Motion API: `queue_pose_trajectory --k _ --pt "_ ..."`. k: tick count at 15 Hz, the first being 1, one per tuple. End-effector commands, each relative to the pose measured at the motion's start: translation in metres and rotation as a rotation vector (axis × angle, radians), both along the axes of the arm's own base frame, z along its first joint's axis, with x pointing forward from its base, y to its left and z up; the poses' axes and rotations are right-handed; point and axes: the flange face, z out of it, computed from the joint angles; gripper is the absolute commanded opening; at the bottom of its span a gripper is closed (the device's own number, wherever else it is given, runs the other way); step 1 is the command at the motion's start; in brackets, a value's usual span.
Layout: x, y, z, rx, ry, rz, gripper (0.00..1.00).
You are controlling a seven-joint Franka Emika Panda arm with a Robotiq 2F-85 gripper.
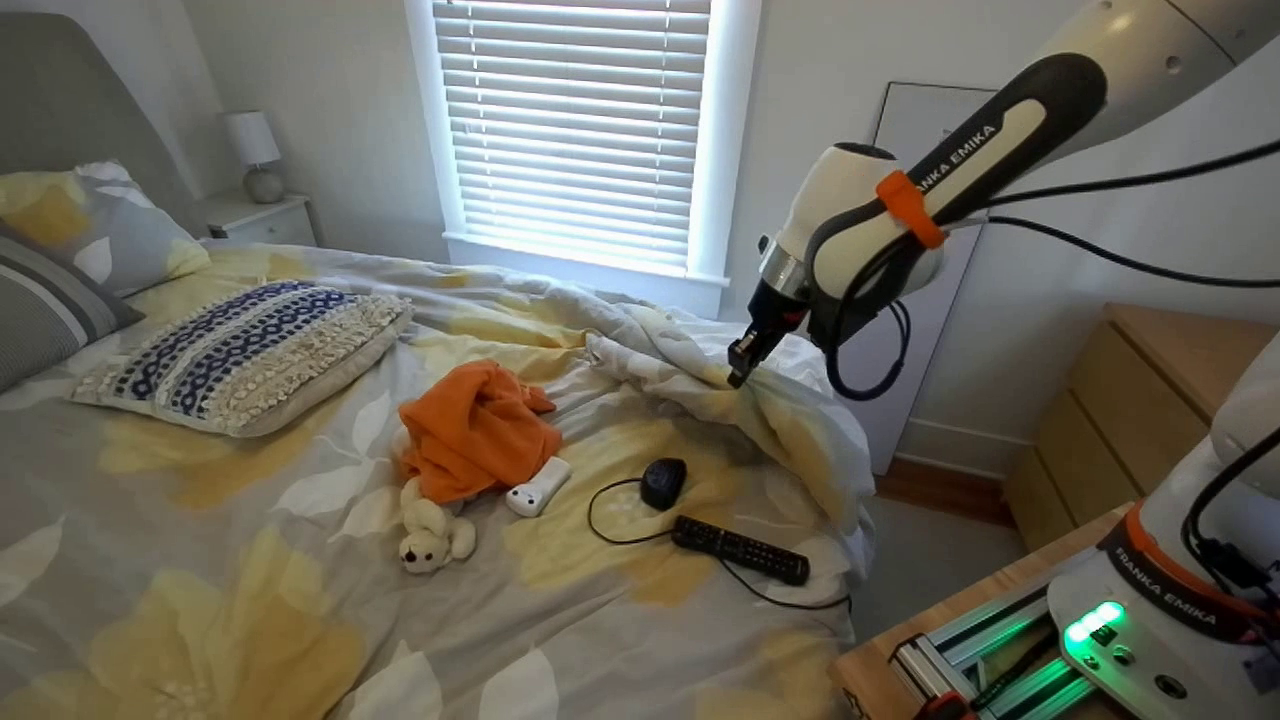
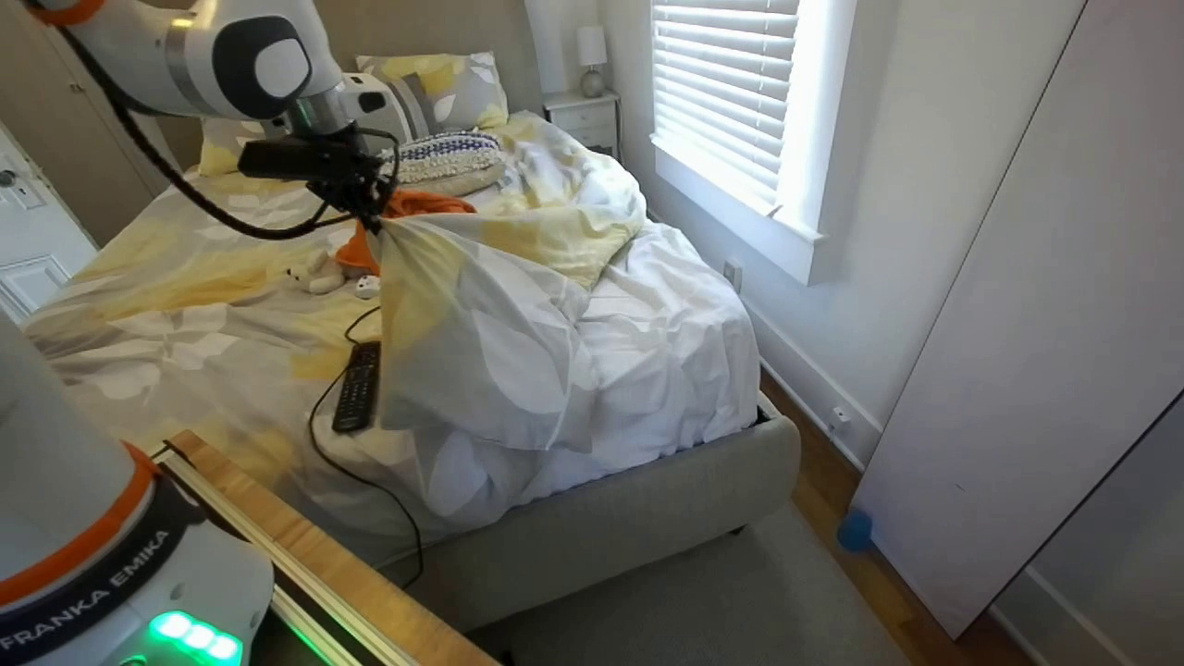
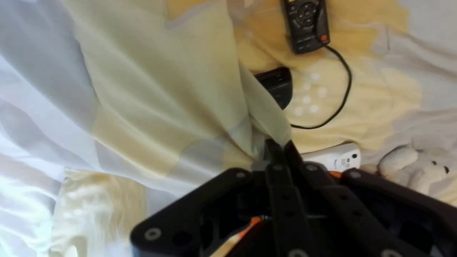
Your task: Pull the bottom-right corner of the sheet to the left
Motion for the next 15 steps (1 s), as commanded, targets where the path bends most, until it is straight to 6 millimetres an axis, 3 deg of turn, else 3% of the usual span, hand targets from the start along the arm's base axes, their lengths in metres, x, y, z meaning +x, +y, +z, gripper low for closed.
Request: queue_pose_trajectory --k 1,5,7,8,10,15 --pt "-0.046 0.071 0.03 -0.082 -0.057 0.128 0.01" --pt "-0.107 0.154 0.049 -0.11 -0.063 0.291 0.01" --pt "-0.127 0.176 0.053 -0.087 -0.027 0.353 0.01" --pt "-0.109 0.157 0.047 -0.09 -0.052 0.307 0.01" --pt "-0.115 0.163 0.049 -0.087 -0.053 0.32 0.04" --pt "-0.104 0.154 0.046 -0.091 -0.047 0.297 0.04"
